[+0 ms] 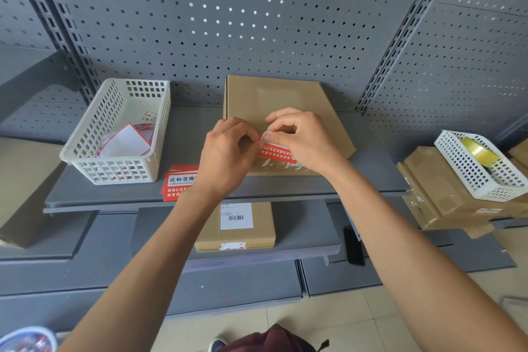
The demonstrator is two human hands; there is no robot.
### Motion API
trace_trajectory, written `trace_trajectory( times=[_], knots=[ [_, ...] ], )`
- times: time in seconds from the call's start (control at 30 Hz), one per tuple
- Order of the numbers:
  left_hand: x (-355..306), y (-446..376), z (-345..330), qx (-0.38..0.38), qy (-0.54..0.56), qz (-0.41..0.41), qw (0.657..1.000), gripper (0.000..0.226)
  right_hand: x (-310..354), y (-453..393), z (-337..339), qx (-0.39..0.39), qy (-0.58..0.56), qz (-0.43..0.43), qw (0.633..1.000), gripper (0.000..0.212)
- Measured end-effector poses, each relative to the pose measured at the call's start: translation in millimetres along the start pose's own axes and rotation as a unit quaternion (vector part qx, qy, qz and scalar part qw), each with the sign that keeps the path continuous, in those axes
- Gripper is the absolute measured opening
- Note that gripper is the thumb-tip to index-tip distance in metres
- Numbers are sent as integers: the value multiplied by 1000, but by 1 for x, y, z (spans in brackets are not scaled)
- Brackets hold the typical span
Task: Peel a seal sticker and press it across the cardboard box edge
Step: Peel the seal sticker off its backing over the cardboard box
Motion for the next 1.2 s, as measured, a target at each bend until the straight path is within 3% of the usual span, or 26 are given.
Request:
trace_trajectory(
  times=[0.57, 0.8, 1.0, 1.2],
  knots=[
    [3, 3, -6, -17, -18, -2, 1000, 12, -2, 1, 4, 23, -52, 6, 998, 17],
    [4, 3, -8, -15, -18, -1, 1000, 13, -13, 12, 13, 52, 54, -1, 997, 11],
    [3, 2, -8, -8, -43, -7, 999, 12, -10, 12, 12, 42, 52, -2, 998, 11],
    [-6, -5, -16, 29, -98, 9, 995, 27, -8, 14, 12, 32, 38, -7, 999, 14]
  ],
)
Point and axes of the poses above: each hand's wrist, its own y-axis away from the middle knuckle, its own z-axis out of the back of the hand, x = y × z, the point moved 9 cm from there along -y, towards the middle knuckle, and after that the axes turned 13 degrees about y, right-handed, at the moved point
